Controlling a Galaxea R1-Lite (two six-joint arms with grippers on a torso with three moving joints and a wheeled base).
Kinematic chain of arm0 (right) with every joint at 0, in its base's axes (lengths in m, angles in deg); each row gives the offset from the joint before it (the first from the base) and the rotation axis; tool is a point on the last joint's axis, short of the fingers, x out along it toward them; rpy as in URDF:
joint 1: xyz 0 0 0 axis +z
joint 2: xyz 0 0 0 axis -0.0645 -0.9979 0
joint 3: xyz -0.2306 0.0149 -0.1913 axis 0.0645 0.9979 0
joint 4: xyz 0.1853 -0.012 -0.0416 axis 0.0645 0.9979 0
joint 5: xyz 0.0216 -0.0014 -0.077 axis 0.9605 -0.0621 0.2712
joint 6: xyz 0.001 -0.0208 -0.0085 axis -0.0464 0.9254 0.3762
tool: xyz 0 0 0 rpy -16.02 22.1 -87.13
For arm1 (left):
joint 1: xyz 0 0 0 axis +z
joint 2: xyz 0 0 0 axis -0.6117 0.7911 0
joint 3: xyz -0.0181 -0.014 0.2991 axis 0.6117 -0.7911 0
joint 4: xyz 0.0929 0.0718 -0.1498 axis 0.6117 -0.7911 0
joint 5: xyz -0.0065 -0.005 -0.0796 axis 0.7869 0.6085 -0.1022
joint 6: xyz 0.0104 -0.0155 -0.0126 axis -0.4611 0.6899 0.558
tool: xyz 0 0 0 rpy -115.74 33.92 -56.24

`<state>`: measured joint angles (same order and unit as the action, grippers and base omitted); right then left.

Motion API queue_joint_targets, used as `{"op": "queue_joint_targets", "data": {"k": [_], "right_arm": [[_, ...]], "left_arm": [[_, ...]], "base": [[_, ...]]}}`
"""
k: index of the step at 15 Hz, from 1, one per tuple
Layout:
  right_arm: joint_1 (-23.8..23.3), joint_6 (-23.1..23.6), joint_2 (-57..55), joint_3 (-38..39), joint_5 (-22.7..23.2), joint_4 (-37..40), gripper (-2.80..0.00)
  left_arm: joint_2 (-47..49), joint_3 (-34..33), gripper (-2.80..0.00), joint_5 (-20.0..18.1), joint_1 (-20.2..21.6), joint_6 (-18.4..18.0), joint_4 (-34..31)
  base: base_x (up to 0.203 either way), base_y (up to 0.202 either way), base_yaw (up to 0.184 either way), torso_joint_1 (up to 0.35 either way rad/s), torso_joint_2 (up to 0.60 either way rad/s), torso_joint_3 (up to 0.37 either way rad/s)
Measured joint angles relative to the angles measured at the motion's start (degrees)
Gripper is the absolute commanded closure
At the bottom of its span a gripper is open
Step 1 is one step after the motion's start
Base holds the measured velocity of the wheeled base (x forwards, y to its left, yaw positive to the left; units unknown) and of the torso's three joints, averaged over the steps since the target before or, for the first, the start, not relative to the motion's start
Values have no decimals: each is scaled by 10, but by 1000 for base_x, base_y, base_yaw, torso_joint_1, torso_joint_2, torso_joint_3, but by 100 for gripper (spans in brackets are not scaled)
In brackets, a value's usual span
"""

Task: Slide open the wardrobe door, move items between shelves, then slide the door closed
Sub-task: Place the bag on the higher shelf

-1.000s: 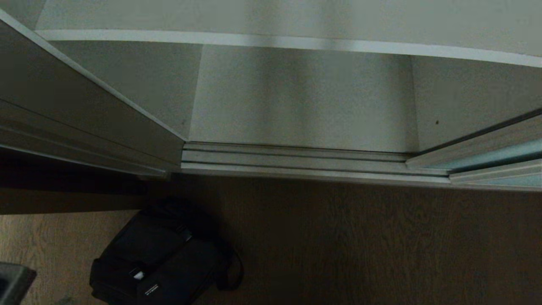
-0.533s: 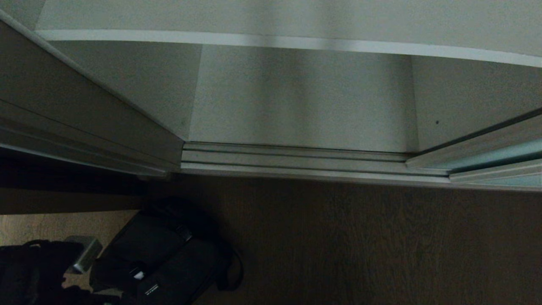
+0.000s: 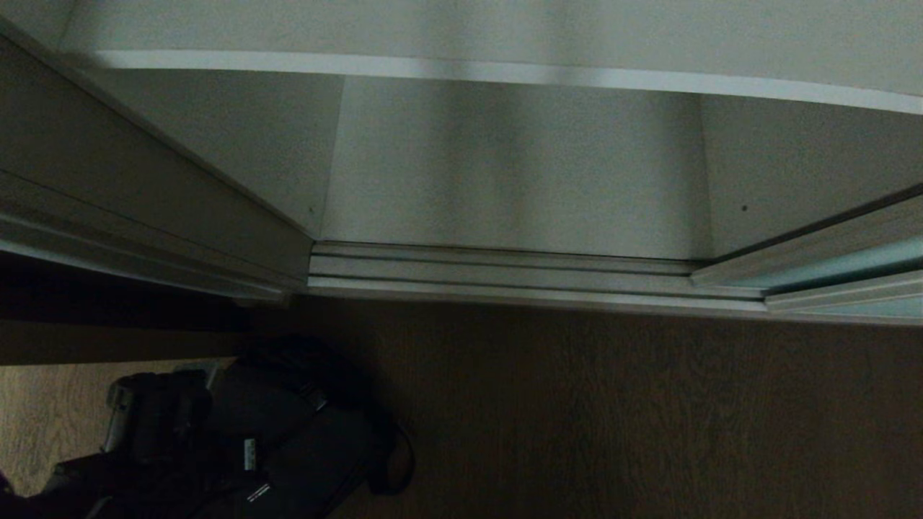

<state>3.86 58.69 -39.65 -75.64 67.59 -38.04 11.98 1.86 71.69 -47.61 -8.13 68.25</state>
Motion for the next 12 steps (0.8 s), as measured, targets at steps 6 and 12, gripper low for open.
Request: {"op": "queue_joint_targets", "data": {"k": [6,12], "right_arm": [[0,0,0,0,0,0,0],[0,0,0,0,0,0,0]], "left_arm": [[198,-91,0,6,19,-97,352],[281,-108,0,5,18,-138,395]], "base": [[0,0,0,0,0,0],[0,0,0,0,0,0]]}}
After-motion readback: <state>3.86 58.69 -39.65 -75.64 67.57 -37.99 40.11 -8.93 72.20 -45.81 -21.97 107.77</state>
